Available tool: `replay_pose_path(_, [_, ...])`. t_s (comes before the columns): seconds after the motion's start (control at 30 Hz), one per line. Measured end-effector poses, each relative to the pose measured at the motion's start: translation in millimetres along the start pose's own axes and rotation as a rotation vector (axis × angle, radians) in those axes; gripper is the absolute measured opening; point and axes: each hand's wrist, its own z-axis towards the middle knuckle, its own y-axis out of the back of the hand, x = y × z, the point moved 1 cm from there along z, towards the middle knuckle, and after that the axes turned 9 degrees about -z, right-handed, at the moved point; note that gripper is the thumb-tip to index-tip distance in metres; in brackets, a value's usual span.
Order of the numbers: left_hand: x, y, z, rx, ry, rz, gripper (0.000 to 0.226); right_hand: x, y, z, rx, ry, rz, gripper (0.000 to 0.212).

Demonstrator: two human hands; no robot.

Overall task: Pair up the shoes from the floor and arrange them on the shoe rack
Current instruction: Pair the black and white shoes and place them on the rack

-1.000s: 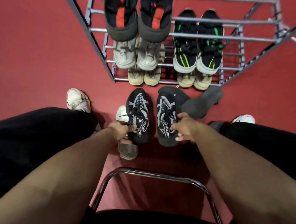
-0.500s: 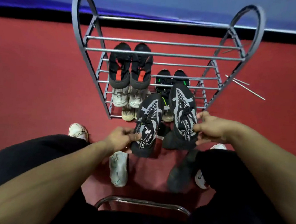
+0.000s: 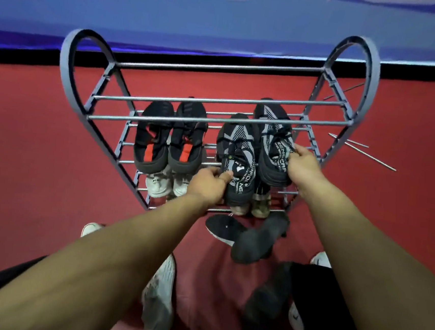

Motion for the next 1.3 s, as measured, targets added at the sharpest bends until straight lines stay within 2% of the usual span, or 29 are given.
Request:
replay_pose_path(0.2, [-33, -15, 72, -0.016, -0.004, 0.065, 0.042, -7, 0, 49, -0.062, -0.014, -0.148, 0.044])
replay_pose_path(0.33, [-39, -22, 102, -0.007, 0.048, 0.116, 0.032, -22, -10, 70, -0.084, -0.02, -0.165, 0.041])
replay_pose_path(0.4, [-37, -23, 109, 0.007, 0.075, 0.155, 0.036, -22, -16, 78, -0.107, -0.006, -0.2, 0.039])
replay_pose_path(0.5, [-32, -22, 112, 0.073, 0.12, 0.362, 0.051, -19, -27, 89, -0.092, -0.009, -0.23, 0.04])
replay_pose_path(0.57, [-29, -21, 115, 0.078, 0.091, 0.407, 0.056, -19, -35, 95, -0.067, -0.004, -0.235, 0.042])
replay_pose_path(0.67, [-22, -25, 123, 0.061, 0.06, 0.256, 0.041, -26, -41, 104, -0.086, -0.017, -0.142, 0.042])
replay_pose_path(0.8, [-17, -22, 124, 0.081, 0.031, 0.285, 0.041, -29, -40, 102, -0.082, 0.004, 0.043, 0.035])
replay_pose_path(0.9, [-21, -16, 115, 0.11, 0.004, 0.535, 0.043, -30, -38, 94, -0.026, 0.034, -0.011, 0.042])
replay_pose_path(0.97, [-22, -13, 104, 0.049, -0.06, 0.647, 0.053, -32, -37, 89, -0.007, 0.047, -0.067, 0.045])
replay_pose_path(1.07, [-24, -8, 80, -0.054, -0.137, 0.613, 0.057, -30, -32, 82, -0.02, 0.067, -0.12, 0.045])
replay_pose_path(1.13, [-20, -5, 61, -0.057, -0.156, 0.566, 0.055, -27, -30, 73, -0.025, 0.099, -0.185, 0.046])
replay_pose_path(1.3, [-5, 8, 29, 0.102, -0.218, 0.496, 0.064, -25, -31, 49, -0.043, 0.074, -0.164, 0.047])
